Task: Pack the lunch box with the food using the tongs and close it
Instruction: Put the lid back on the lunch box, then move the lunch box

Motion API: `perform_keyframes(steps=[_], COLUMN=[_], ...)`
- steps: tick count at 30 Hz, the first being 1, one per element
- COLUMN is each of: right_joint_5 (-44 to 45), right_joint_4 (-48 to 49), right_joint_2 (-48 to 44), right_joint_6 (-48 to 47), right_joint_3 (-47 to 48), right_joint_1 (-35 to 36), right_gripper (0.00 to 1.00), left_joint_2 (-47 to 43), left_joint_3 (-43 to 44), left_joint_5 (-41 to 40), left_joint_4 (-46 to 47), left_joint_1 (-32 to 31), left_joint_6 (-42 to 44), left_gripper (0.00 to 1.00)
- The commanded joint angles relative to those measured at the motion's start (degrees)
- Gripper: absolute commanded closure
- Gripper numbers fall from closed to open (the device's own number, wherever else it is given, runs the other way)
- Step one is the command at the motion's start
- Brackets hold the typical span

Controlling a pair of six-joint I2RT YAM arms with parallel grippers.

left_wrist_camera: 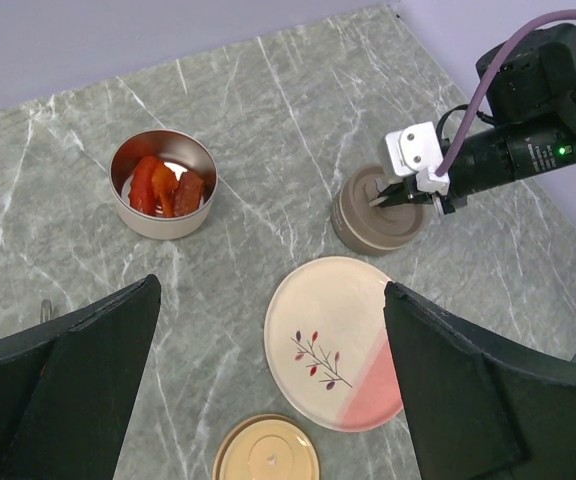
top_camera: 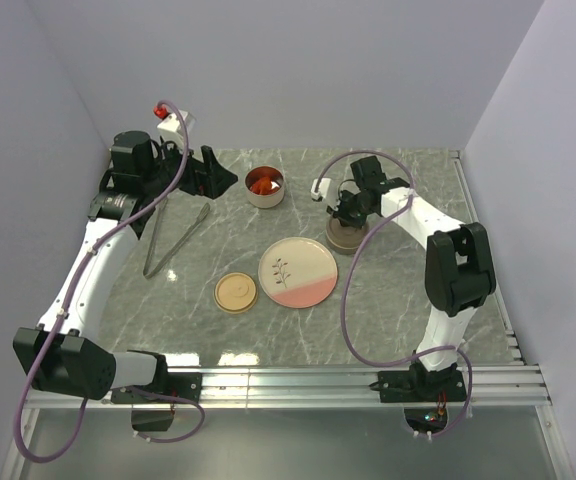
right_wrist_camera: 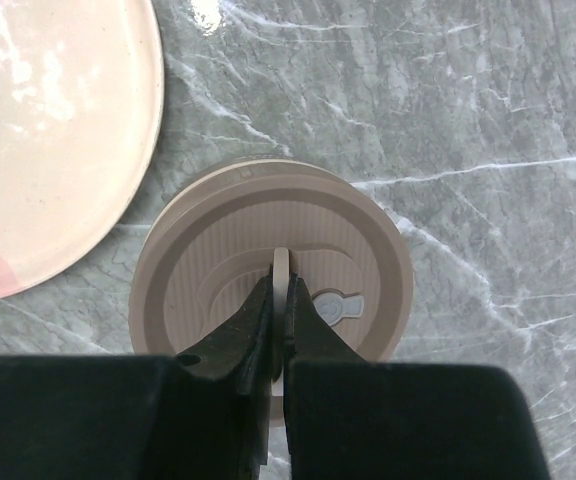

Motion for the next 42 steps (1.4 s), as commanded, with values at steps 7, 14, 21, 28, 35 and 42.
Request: perform_keyframes(steps=[7, 14, 21, 28, 35, 42], right_joint_5=[5.8, 12.5, 18.8, 24.0, 24.8, 26.2], right_joint_4=[3.4, 4.9, 1.9, -3.7, -5.3, -8.4], right_joint_2=[1.4, 2.7, 4.4, 6.3, 4.9, 3.8], right_joint_6=[3.7, 17.1, 34.9, 47.9, 54.7, 55.4], right_joint_3=[-1.9, -1.0, 0.8, 1.2, -1.7, -2.3], right_joint_1=[1.9, 2.8, 2.7, -0.4, -8.7, -12.0], right_gripper=[1.00, 1.00, 1.00, 1.00, 1.00, 1.00], left_joint_2=[-0.1, -0.5, -1.0, -1.0, -1.1, -1.0], left_joint_3=[0.1, 0.0, 0.0, 0.0, 0.1, 0.0], left_joint_5=[0.9, 0.8, 0.5, 0.4, 0.7, 1.0], left_joint_4=[1.9, 2.0, 1.7, 1.7, 1.9, 2.0], left_joint_1=[0.2, 0.2, 0.2, 0.3, 0.3, 0.3], left_joint_6=[0.4, -0.1, 0.0, 0.0, 0.0, -0.1], left_gripper=[0.01, 0.01, 0.01, 0.01, 0.01, 0.01])
